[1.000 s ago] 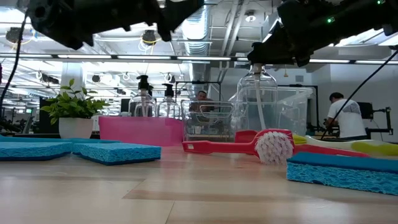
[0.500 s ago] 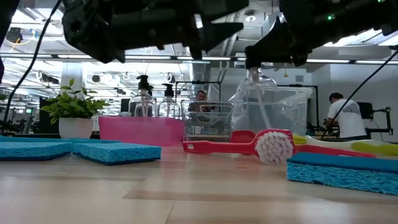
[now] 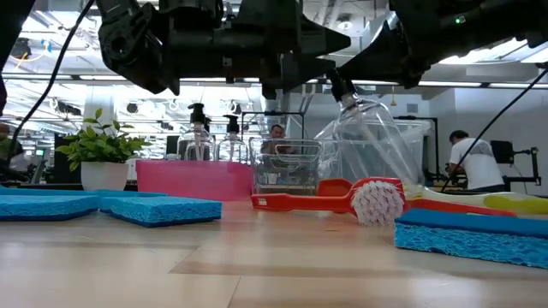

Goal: Pick & Place Kitchen Sink Supplies
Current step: Put the transparent soap dispenser into the red bin

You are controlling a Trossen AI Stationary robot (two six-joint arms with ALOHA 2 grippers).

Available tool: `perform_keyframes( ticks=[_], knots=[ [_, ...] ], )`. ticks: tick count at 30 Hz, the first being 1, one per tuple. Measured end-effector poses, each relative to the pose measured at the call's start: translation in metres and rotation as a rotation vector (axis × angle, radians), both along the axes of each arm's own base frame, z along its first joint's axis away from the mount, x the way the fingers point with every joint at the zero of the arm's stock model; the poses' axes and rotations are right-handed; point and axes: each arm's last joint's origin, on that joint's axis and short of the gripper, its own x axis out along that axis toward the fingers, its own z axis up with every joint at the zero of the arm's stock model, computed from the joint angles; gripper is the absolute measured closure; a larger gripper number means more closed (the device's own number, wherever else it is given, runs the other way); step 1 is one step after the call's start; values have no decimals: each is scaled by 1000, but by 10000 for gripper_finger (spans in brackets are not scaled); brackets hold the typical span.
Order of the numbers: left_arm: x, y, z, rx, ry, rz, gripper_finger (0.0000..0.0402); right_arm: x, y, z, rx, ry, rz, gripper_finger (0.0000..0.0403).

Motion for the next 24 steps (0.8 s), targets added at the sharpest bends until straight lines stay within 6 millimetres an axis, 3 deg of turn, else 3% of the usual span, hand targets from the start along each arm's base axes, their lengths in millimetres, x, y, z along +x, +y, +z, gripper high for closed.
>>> perform_keyframes(
  ticks=[24],
  knots=[
    [0, 0, -5, 13, 54, 0, 121, 0, 0, -1, -20, 17, 0, 345]
  ],
)
